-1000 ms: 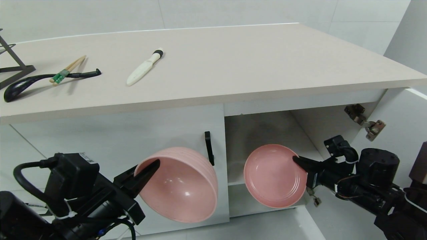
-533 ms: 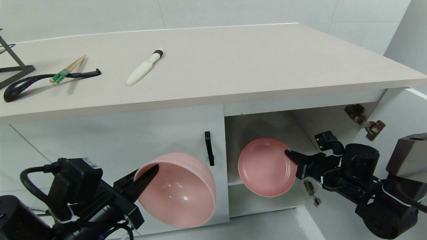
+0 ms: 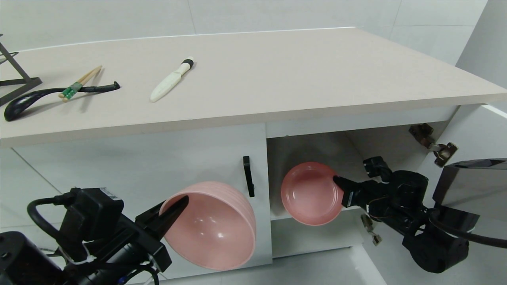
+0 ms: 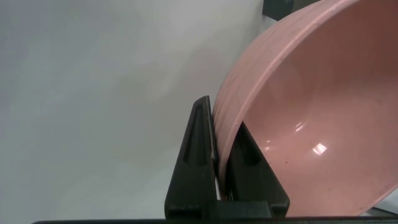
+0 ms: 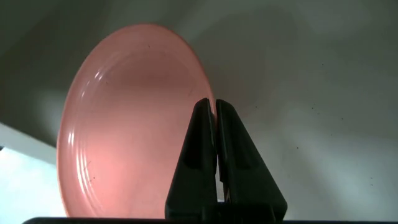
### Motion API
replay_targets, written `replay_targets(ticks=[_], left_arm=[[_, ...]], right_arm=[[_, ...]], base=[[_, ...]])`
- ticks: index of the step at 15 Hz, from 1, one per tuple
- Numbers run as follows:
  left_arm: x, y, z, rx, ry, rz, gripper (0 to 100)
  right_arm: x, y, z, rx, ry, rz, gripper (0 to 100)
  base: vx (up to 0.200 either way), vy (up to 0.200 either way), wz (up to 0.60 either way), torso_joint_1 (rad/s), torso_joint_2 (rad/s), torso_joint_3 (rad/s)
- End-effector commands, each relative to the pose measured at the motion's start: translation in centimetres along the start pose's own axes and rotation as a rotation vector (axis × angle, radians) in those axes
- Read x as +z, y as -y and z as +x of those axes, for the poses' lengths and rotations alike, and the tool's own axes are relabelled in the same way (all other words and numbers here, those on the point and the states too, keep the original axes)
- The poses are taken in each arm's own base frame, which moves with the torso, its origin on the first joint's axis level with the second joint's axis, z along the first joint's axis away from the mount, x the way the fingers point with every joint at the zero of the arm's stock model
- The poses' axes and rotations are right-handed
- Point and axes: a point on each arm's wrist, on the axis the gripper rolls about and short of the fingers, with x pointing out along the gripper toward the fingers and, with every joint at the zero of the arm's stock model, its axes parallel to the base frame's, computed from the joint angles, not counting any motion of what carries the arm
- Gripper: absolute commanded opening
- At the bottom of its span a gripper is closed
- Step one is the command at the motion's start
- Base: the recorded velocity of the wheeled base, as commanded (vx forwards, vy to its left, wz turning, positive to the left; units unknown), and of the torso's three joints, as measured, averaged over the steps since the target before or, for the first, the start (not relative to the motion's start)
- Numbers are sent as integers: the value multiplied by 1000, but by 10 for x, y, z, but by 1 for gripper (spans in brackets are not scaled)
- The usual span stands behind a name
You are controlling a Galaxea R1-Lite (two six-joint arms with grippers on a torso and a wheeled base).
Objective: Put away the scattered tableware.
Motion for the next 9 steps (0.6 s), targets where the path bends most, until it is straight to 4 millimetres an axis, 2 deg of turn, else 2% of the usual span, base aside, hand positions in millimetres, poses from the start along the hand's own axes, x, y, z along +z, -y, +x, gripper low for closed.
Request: replay_targets(ticks=[1,9], left_arm=[[-1,0,1,0,-6,0,0],[-3,1,2,-2,-19,-3,0]], right_arm=[[-6,3,10,-26,10,16,0],[-18,11,30,-100,39,62,0]], base=[[0,0,0,0,0,0],[0,0,0,0,0,0]])
